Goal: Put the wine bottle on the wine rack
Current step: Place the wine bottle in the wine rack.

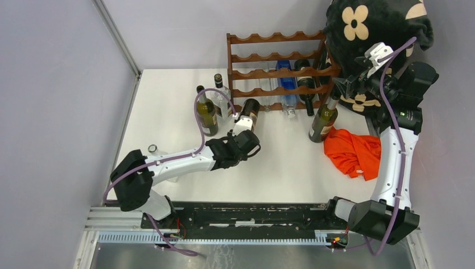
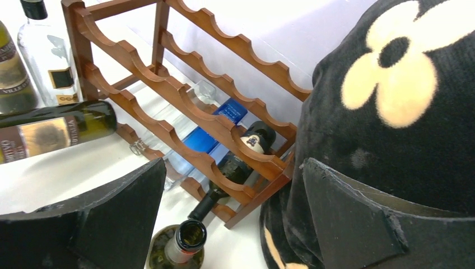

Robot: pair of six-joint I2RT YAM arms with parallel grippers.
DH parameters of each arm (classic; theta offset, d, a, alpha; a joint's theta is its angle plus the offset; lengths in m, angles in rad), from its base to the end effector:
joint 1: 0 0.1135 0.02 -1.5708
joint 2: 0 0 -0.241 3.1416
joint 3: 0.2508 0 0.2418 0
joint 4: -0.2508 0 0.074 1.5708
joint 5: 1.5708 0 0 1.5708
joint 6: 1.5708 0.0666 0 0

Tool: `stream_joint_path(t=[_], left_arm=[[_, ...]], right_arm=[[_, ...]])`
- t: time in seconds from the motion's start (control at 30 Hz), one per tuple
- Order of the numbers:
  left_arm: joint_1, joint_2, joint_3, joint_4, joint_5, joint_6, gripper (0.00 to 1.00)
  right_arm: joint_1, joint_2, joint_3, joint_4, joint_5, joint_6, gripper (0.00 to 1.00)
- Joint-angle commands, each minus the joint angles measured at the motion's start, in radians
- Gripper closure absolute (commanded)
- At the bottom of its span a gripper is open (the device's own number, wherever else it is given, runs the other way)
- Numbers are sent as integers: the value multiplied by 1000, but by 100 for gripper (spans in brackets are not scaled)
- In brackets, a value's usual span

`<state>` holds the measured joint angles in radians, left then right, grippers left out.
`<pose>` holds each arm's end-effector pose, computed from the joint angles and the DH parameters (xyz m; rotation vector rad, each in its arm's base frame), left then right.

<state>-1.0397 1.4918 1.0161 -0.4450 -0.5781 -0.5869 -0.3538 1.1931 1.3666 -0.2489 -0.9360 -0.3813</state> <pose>0.1910 -0.2534 0.1965 0.2905 2.2839 -0.0928 0.2668 -0.0414 0.4285 -0.7073 1.4566 0.2030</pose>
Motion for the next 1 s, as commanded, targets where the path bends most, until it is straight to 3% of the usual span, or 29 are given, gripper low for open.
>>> stream_joint_path(t=[0.0,0.47,0.97], left_arm=[[24,32,98,146,-94,-48,98],[92,122,144,190,-98,-51,98],[105,270,247,219,-207,-10,98]], right_arm=[[-2,-35,-20,55,-54,35,2],[-3,-61,-67,68,-90,32,2],[-2,-64,-93,73,-107,19,2]])
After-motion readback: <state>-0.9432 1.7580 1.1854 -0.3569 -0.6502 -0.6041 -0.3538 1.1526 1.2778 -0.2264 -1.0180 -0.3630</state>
